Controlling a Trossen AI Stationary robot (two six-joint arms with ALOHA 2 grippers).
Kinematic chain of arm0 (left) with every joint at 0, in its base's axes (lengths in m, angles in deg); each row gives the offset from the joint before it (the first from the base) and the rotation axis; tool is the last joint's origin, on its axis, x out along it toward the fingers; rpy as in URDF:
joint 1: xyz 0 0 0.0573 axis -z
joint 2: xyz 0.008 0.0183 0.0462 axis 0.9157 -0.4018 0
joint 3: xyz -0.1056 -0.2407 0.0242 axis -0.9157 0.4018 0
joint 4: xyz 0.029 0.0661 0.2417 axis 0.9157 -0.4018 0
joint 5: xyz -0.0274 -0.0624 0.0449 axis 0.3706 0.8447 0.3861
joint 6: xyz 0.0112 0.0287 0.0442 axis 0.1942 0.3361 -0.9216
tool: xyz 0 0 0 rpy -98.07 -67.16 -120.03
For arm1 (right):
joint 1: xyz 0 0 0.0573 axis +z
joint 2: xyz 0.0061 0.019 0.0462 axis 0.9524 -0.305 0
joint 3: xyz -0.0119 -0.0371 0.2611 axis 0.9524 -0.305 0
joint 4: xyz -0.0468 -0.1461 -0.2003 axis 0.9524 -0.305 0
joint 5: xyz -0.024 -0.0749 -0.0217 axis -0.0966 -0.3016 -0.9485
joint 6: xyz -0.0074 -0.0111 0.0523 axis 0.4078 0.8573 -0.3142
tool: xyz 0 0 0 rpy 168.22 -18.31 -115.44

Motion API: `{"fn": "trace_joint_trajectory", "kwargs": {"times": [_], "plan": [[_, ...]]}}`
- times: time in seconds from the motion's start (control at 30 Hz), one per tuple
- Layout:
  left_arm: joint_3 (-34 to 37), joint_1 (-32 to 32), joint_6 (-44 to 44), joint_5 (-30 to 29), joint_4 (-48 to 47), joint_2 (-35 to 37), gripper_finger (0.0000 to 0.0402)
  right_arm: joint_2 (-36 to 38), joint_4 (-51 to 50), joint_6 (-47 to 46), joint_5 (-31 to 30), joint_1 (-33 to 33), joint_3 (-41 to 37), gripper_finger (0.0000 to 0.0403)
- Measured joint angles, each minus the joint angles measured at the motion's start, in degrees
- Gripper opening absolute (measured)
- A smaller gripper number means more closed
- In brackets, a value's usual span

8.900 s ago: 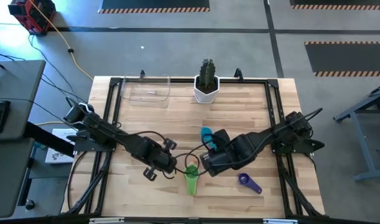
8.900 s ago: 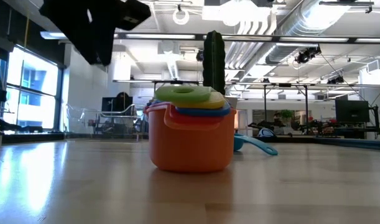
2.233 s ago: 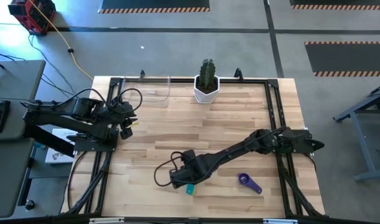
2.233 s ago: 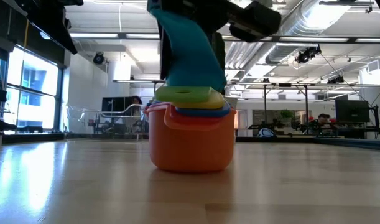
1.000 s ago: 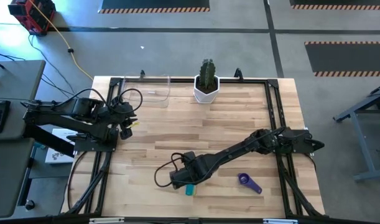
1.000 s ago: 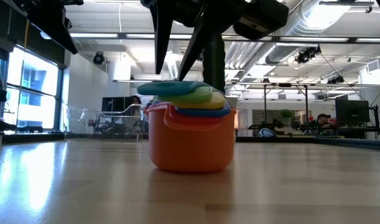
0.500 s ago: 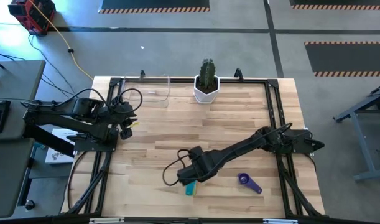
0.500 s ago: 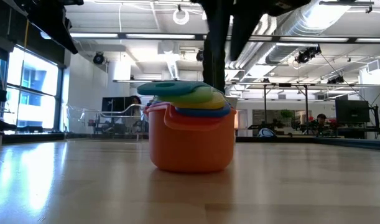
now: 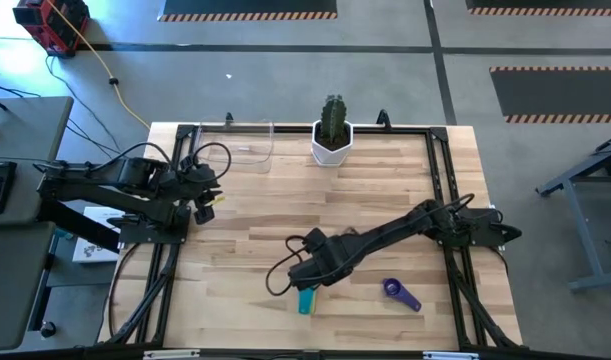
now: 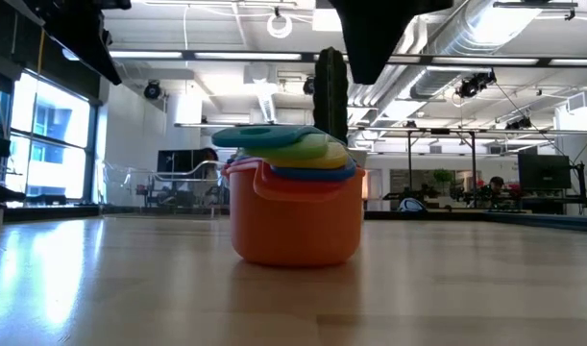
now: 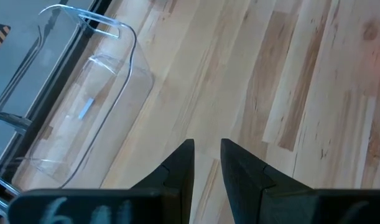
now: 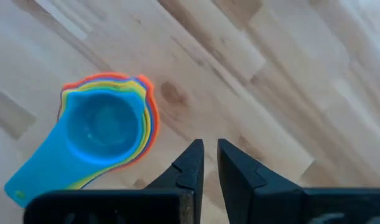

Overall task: Nest measuring cups in basket
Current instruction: Stack the purple measuring cup on the light blue measuring cup

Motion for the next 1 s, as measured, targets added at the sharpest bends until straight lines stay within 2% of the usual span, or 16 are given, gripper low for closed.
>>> {"fn": "trace_joint_trajectory", "kwargs": {"times": [0.5, 0.6, 0.77, 1.0], "plan": [[0.0, 0.0, 6.8, -0.3, 0.0, -0.2, 0.0070, 7.4, 0.2, 8.9, -8.6, 0.0, -1.3, 0.0036], [0.0, 0.0, 8.4, -0.3, -0.1, -0.2, 0.0070, 12.2, 0.1, 6.3, -9.1, 0.1, -10.0, 0.0036], [0.0, 0.0, 9.5, -0.3, 0.0, -0.2, 0.0070, 24.4, 1.1, -4.4, -7.1, 1.6, -29.2, 0.0036], [0.0, 0.0, 9.5, -0.3, 0.0, -0.2, 0.0070, 39.9, 6.3, -16.1, -4.8, 4.9, -44.9, 0.0036]]}}
